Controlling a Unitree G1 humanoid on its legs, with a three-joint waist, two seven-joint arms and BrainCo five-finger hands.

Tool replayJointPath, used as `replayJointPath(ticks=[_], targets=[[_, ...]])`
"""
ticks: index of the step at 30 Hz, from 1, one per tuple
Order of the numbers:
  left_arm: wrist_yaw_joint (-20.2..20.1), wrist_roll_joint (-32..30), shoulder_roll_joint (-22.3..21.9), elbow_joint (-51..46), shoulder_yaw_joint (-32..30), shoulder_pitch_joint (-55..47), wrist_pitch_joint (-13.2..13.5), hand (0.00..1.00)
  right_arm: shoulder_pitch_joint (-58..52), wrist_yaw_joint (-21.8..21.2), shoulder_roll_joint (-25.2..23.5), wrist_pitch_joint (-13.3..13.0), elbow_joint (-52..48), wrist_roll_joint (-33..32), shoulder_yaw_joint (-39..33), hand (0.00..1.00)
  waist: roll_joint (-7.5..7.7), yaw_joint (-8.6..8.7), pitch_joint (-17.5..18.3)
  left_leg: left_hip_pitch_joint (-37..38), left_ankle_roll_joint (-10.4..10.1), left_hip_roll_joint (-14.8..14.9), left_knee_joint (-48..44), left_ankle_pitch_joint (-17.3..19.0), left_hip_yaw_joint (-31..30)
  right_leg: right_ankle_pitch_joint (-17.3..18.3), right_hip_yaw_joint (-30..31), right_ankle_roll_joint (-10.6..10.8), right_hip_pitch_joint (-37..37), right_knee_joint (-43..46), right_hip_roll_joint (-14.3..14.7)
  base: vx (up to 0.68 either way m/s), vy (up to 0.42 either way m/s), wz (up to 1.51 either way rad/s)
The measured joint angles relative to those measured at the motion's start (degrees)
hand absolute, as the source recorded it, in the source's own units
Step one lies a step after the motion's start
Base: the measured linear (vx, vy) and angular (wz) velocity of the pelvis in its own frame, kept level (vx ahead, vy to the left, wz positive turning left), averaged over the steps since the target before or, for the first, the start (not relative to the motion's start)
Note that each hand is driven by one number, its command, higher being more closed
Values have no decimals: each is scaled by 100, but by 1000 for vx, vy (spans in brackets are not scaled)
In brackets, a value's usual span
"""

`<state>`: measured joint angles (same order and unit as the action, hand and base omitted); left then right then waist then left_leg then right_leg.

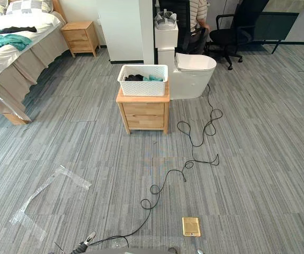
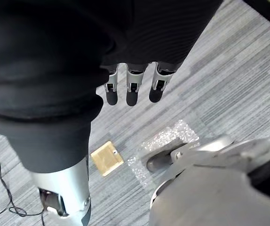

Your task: Pick up the laundry basket with both hands and put the clothes into the washing machine.

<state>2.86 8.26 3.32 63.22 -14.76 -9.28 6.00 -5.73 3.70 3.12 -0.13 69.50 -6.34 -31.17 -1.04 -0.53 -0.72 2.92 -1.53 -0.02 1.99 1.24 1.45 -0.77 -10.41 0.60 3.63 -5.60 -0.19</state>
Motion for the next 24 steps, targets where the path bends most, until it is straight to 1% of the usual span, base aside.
replayJointPath(ticks=[1,2,6,9,11,17,24], targets=[[-4,0,-1,35,6,61,9,0,19,1,0,-9,0,9,0,0,13,-2,-10,4,-1,-4,3,0,-14,10,-48,15,13,0,-5,23,12,8],[-10,2,-1,34,9,88,21,0,65,1,-7,-9,0,14,0,0,-6,-14,-12,18,-1,-6,3,1,-15,26,-52,39,14,0,-10,13,19,8],[-12,2,7,33,30,89,71,0,174,0,-43,-25,-4,23,0,0,26,-15,-64,45,-2,-8,8,3,-16,31,-56,46,38,-1,-16,-32,12,1],[9,0,4,33,64,88,81,0,174,1,-42,-64,-5,23,-9,0,8,-13,-79,48,10,-5,12,12,-15,30,-60,44,38,-3,-16,-73,14,1],[27,1,-6,33,68,85,85,0,169,3,-45,-64,-5,23,-93,0,-6,-14,-89,49,54,6,9,40,-11,29,-64,40,37,-18,-4,-87,11,0],[101,1,-17,32,73,65,86,0,129,6,-56,-61,-5,24,-201,0,20,-10,-113,51,53,6,10,41,12,27,-57,37,33,-28,-7,-56,9,-1],[100,1,-19,32,88,54,87,0,122,5,-56,-60,-2,84,-271,0,5,-6,-111,58,60,12,24,48,19,4,-48,2,28,-24,0,0,0,0]])
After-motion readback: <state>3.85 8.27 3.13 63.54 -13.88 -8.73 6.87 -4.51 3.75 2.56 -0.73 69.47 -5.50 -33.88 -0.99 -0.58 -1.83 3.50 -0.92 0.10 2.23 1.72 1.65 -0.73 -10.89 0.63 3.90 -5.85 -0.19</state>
